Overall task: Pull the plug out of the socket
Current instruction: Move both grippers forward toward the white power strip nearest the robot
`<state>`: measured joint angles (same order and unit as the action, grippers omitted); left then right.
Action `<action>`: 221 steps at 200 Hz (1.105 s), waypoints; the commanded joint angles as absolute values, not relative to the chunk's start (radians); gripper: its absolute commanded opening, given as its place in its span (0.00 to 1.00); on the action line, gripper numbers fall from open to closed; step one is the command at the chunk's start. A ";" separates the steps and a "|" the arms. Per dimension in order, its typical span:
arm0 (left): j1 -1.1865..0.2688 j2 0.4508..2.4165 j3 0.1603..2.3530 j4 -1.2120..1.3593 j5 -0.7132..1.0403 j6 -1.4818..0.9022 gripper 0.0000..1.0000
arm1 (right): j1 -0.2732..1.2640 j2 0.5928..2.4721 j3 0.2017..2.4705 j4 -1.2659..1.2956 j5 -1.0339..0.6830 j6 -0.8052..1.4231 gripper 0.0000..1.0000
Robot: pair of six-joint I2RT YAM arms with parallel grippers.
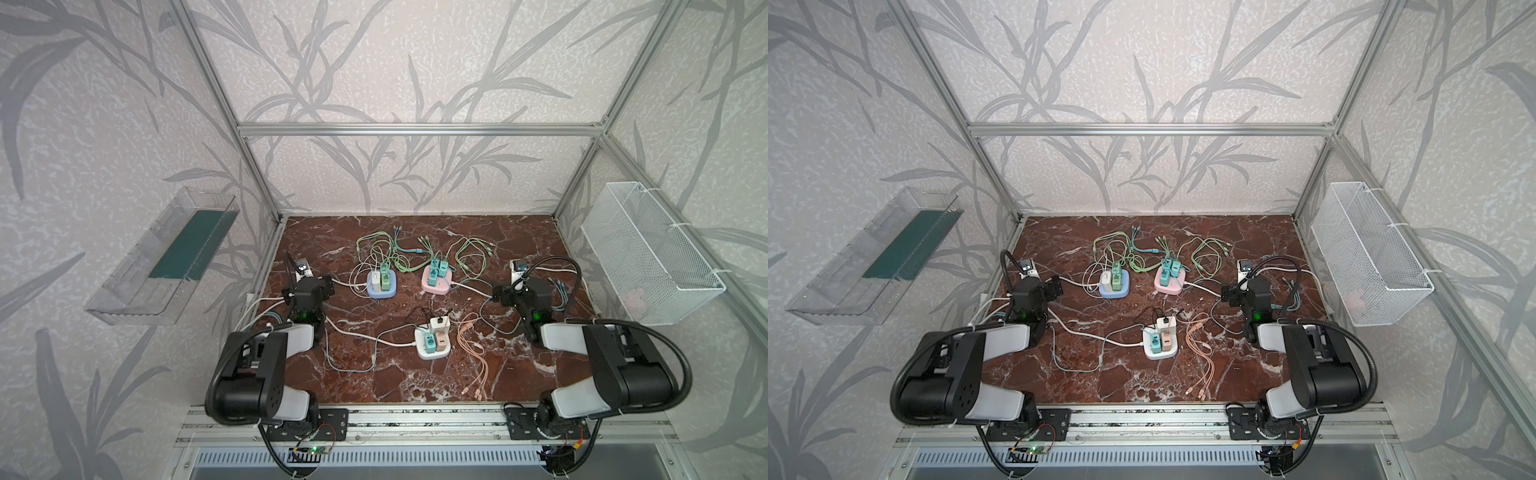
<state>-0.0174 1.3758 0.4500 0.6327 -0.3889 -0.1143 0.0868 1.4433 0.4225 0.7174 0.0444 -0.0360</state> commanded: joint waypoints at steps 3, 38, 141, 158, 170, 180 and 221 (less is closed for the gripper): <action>-0.014 1.234 0.602 0.201 -0.527 -0.276 0.99 | 0.086 1.304 0.528 0.403 0.073 0.046 0.99; -0.017 1.027 0.620 0.009 -0.385 -0.364 0.99 | 0.086 1.137 0.561 0.159 0.011 0.154 0.96; -0.430 0.536 0.437 -0.133 -0.307 -0.391 0.99 | 0.233 0.778 0.507 -0.191 -0.192 0.473 0.77; -0.509 0.504 0.426 -0.145 -0.306 -0.367 0.99 | 0.314 0.733 0.475 -0.209 -0.150 0.525 0.76; -0.569 0.489 0.419 -0.152 -0.313 -0.359 0.99 | 0.370 0.720 0.447 -0.220 -0.131 0.571 0.74; -0.618 0.481 0.410 -0.155 -0.313 -0.363 0.99 | 0.415 0.718 0.423 -0.228 -0.113 0.612 0.71; -0.865 0.501 0.364 -0.151 -0.387 -0.379 0.95 | 0.604 0.751 0.346 -0.182 -0.046 0.756 0.65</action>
